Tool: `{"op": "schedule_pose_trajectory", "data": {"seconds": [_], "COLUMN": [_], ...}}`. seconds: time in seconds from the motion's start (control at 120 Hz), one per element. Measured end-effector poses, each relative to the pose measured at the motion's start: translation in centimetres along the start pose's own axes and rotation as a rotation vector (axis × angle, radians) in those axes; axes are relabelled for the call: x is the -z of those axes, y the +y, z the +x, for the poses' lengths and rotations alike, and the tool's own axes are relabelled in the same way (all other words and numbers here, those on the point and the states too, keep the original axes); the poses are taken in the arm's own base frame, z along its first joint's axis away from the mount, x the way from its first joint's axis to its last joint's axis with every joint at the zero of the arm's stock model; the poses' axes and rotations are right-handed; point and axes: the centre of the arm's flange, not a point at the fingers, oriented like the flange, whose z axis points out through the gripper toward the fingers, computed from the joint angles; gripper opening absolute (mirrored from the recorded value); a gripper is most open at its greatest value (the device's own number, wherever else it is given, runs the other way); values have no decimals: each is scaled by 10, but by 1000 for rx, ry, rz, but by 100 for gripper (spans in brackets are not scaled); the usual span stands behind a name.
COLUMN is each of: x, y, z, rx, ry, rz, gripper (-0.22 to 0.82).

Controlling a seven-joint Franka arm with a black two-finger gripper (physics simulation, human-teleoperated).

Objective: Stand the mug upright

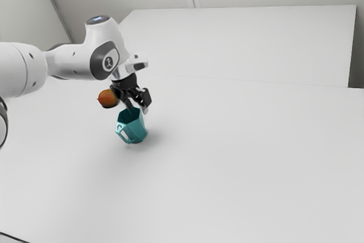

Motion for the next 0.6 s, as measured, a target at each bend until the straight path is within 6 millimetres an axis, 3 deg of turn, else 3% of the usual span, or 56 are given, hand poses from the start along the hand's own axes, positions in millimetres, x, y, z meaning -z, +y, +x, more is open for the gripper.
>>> {"op": "schedule_pose_trajectory", "data": {"seconds": [0.15,0.267,0.425,0.6], "x": [83,122,148,148], "y": [-1,-3,1,3], "z": [25,54,54,45], "rx": [20,32,46,59], "ry": [87,93,34,-40], "rz": [6,-6,-45,-66], "gripper": [51,55,58,59]}}
